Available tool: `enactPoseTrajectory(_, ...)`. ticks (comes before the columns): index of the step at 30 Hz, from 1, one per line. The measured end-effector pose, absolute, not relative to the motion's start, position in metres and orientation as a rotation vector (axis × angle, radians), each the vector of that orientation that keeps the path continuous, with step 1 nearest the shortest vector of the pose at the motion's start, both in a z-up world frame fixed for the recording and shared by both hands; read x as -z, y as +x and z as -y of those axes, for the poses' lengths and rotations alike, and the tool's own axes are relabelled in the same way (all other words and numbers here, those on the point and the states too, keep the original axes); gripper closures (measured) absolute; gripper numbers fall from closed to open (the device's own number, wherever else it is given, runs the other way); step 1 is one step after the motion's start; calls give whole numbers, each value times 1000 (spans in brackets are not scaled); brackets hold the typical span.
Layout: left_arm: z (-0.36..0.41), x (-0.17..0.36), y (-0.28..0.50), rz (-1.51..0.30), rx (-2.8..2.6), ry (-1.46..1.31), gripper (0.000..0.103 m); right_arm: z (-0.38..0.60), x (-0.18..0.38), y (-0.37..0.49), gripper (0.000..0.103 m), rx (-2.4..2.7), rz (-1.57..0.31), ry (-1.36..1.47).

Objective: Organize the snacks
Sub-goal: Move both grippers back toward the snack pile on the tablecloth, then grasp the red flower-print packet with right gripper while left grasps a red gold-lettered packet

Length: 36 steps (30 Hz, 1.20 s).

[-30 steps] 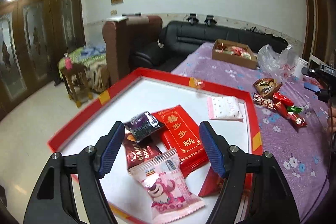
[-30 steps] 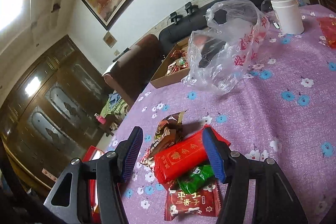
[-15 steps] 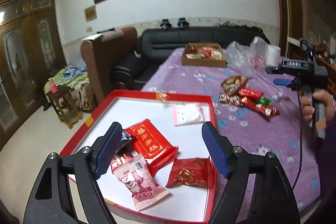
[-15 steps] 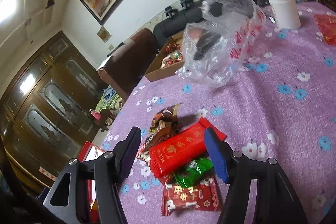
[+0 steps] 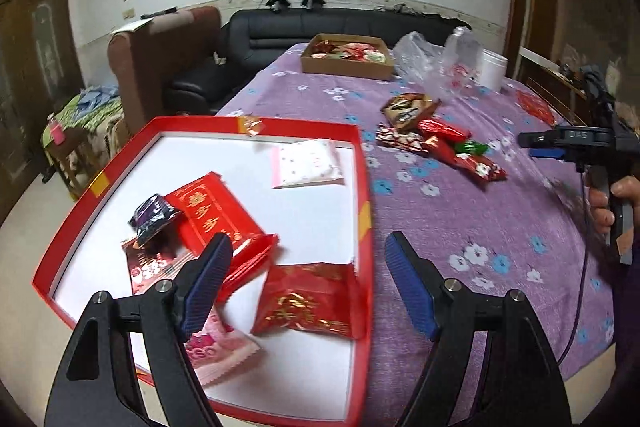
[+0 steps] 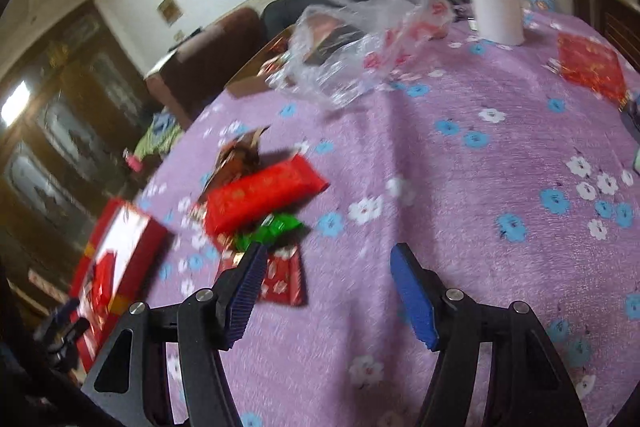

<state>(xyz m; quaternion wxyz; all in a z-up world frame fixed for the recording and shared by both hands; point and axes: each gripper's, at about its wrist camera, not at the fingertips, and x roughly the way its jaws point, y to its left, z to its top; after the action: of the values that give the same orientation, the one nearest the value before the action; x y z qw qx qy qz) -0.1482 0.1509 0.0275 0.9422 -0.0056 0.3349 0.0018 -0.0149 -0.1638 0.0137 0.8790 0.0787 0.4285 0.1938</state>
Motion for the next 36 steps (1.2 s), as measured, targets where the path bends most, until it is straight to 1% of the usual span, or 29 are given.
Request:
enactPoseTrajectory(4,-144,-29,-151,-675,15,15,24,123,-7,-17,36,-448,-935,20)
enactPoseTrajectory(10,-135,-27,-151,-699,35,26,24,77,8,-8,36,-431,-974,-95)
enactPoseTrajectory(13,-133,-28,-152,-701,37,35,24,61,18,-2,33,-381,-990,-156)
enactPoseTrajectory(14,-131,-30,-152,-700,36,42,24,59,19,-3,35,-366,-975,-178)
enactPoseTrajectory(16,-126,-32,-150,-707,38,53,24,58,22,-5,44,-352,-950,-217)
enactPoseTrajectory(17,-124,-33,-148,-711,41,53,24,58,22,-8,45,-364,-937,-238)
enactPoseTrajectory(18,-122,-35,-145,-716,46,53,24,59,22,-10,50,-386,-931,-247)
enactPoseTrajectory(19,-119,-37,-142,-723,53,54,24,62,21,-12,53,-397,-926,-255)
enactPoseTrajectory(22,-106,-46,-126,-745,87,49,24,80,19,-14,57,-427,-907,-230)
enactPoseTrajectory(24,-92,-50,-109,-770,127,54,24,104,14,-7,59,-424,-918,-134)
enactPoseTrajectory(27,-66,-47,-79,-794,166,99,24,147,5,5,65,-380,-919,31)
enactPoseTrajectory(30,-37,-38,-45,-812,210,198,24,172,-1,11,70,-415,-928,170)
enactPoseTrajectory(32,-19,-27,-21,-848,243,283,24,176,-2,10,71,-418,-934,186)
enactPoseTrajectory(36,-7,-17,6,-860,287,375,25,169,-2,8,71,-436,-957,161)
